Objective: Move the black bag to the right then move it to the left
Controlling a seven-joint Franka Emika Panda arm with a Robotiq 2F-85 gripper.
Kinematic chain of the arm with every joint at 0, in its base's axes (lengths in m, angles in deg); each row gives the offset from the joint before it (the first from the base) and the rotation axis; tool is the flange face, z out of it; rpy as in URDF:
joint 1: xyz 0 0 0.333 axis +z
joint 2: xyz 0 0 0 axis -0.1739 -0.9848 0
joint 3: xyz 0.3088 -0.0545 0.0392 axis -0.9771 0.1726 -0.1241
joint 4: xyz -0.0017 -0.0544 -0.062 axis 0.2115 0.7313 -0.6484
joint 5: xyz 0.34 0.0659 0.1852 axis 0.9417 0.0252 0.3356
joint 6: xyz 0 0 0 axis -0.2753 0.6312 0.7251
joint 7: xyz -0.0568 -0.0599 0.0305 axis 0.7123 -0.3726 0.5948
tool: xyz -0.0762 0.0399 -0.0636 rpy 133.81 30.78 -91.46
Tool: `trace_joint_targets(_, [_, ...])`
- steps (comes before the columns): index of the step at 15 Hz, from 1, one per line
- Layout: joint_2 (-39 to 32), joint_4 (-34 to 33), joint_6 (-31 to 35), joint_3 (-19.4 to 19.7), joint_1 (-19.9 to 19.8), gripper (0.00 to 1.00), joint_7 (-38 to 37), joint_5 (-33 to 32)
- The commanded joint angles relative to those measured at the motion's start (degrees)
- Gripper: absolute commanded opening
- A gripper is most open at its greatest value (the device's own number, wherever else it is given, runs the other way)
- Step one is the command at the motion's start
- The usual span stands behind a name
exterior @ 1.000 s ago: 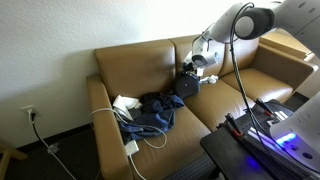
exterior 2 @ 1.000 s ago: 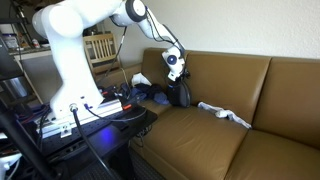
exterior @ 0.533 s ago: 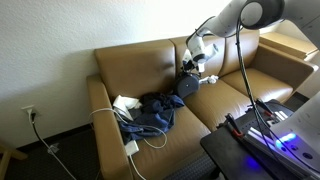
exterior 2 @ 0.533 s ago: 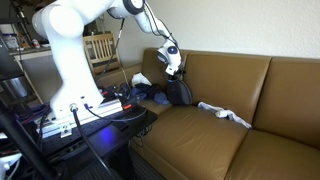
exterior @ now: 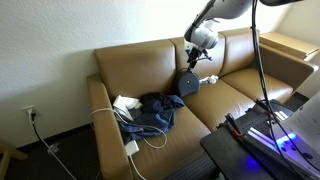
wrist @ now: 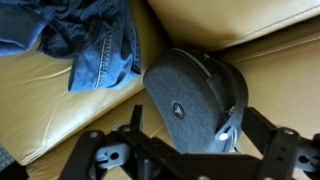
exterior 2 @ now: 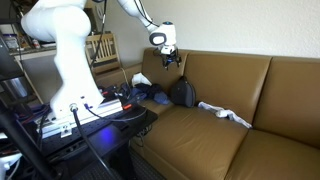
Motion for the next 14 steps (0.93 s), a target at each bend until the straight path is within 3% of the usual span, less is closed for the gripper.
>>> trace_joint_targets(1, [13.8, 9.5, -0.2, 1.4, 1.4, 1.00, -3.6, -14.6])
trace_joint_targets(2, [15.3, 9.9, -2.5, 6.6, 6.8, 1.00, 0.2, -11.6])
trace_joint_targets(5, [24.8, 12.2, 0.4, 4.0, 8.3, 1.00, 4.2, -10.8])
trace_joint_targets(6, [19.8, 8.4, 1.8, -3.6, -1.3, 1.00, -2.3, -17.6])
trace_joint_targets(9, [25.6, 10.5, 1.4, -4.8, -0.1, 1.00, -1.1, -16.7])
trace_joint_targets(14, [26.0, 11.9, 1.6, -4.8, -0.2, 1.00, -0.4, -16.6])
